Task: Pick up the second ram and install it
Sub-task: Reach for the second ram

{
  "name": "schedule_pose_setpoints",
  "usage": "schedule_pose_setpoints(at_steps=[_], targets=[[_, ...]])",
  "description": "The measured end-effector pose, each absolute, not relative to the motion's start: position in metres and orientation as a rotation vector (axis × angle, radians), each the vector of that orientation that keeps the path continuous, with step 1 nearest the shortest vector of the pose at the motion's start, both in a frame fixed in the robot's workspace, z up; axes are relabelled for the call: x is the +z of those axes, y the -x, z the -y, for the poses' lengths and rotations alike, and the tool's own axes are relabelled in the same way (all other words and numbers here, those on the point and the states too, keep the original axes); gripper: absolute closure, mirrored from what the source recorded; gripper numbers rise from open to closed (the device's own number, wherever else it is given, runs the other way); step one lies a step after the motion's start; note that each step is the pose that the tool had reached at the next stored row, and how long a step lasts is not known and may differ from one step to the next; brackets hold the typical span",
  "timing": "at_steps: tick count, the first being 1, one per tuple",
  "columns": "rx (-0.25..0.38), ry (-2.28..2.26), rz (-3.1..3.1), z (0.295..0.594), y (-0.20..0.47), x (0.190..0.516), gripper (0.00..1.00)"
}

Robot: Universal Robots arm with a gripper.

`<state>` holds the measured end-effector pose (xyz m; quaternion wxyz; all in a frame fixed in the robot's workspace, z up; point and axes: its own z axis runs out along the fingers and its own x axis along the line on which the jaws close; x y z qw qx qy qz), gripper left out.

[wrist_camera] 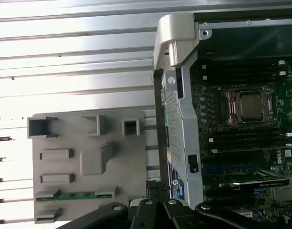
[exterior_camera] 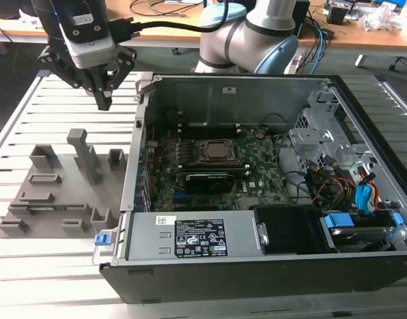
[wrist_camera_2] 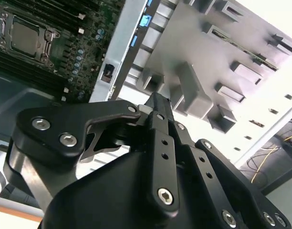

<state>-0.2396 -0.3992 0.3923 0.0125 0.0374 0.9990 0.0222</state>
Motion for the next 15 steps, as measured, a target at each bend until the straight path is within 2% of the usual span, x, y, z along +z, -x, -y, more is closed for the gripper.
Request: schedule_pose_setpoints(at_steps=[15], targets=[[0.069,-0.117,-3.114,0.399,0.282,0.391,0.89]])
